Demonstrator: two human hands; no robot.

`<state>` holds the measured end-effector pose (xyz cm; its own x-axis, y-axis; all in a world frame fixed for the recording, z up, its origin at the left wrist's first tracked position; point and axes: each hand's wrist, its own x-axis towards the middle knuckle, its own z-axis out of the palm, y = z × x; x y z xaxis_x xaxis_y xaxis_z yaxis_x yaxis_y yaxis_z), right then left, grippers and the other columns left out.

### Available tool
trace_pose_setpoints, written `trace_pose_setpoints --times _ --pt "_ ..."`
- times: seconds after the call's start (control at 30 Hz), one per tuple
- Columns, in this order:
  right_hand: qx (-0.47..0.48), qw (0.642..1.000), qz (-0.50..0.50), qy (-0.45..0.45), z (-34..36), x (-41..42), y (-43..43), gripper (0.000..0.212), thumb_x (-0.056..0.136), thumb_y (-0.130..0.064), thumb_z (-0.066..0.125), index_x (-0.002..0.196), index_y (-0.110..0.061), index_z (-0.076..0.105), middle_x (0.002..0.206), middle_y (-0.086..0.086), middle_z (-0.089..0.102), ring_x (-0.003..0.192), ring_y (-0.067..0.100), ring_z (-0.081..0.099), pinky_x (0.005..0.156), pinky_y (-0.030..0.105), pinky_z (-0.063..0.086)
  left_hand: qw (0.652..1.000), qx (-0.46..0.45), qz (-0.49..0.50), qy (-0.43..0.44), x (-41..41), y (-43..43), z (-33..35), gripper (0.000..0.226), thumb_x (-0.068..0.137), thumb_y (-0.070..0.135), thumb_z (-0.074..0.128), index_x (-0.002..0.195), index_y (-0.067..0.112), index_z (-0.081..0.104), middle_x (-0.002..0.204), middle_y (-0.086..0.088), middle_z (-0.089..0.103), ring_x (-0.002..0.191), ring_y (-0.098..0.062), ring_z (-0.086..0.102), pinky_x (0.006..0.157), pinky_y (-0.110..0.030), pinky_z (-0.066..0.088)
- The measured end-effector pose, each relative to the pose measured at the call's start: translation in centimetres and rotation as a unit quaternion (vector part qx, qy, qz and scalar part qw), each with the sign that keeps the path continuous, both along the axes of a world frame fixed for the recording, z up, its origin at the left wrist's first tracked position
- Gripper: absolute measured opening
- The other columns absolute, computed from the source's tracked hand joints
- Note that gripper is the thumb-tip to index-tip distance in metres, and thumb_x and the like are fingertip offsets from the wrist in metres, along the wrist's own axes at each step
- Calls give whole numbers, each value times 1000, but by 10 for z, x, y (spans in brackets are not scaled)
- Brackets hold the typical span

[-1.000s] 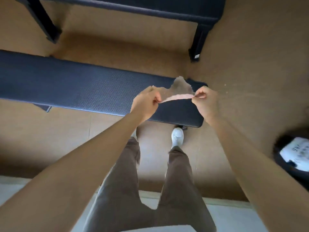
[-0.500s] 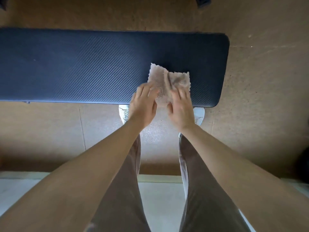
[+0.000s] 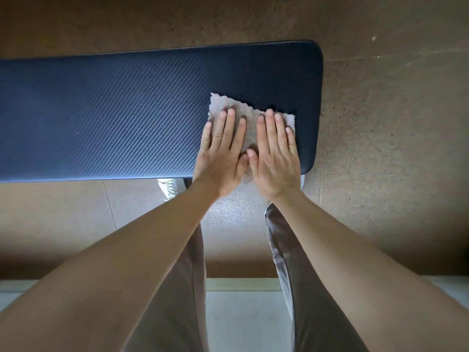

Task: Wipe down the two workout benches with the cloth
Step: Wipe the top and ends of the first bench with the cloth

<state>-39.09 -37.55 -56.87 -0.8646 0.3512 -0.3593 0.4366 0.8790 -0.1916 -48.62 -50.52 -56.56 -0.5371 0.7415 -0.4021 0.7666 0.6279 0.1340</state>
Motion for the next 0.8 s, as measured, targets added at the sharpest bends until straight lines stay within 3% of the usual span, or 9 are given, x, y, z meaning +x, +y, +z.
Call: trace_pose_setpoints --times 0.17,0.33,0.47,0.57,0.67,0.8 --pt "21 995 -93 -27 2 26 25 66 110 -42 16 163 -9 -6 173 11 -6 160 25 -6 130 42 -3 997 41 -65 0 11 42 -7 71 109 52 15 162 10 -8 172 -18 1 160 -34 1 129 -52 -3" --pt "53 979 -191 -36 9 32 45 68 110 -41 26 163 -10 -3 172 10 -10 159 29 -8 127 47 -13 987 84 -135 -12 -5 84 -9 74 109 54 25 164 7 9 170 -26 7 157 -45 4 129 -56 5" --pt "-2 989 -138 51 10 19 46 59 111 -28 33 162 -5 14 172 12 4 159 31 1 129 40 -8 980 99 -173 5 -31 105 -12 70 109 48 23 165 7 13 170 -24 9 158 -41 7 129 -54 10" --pt "-36 987 -150 43 4 -9 57 60 112 -33 29 163 -8 9 172 14 2 159 29 -7 128 42 -4 979 96 -177 25 -60 115 -13 67 110 46 22 165 10 10 172 -19 7 160 -36 5 130 -51 8" --pt "-12 992 -121 33 1 -47 78 62 111 -39 27 164 -11 11 172 15 3 159 37 -1 128 50 5 984 90 -154 27 -93 119 -13 67 111 46 22 165 10 8 172 -17 6 160 -34 4 130 -50 3" --pt "28 998 -35 34 5 -96 102 65 105 -43 33 161 -10 27 169 21 19 157 42 13 126 56 12 992 79 -99 27 -122 114 -13 66 111 45 17 165 10 5 173 -13 5 160 -31 4 130 -47 2"
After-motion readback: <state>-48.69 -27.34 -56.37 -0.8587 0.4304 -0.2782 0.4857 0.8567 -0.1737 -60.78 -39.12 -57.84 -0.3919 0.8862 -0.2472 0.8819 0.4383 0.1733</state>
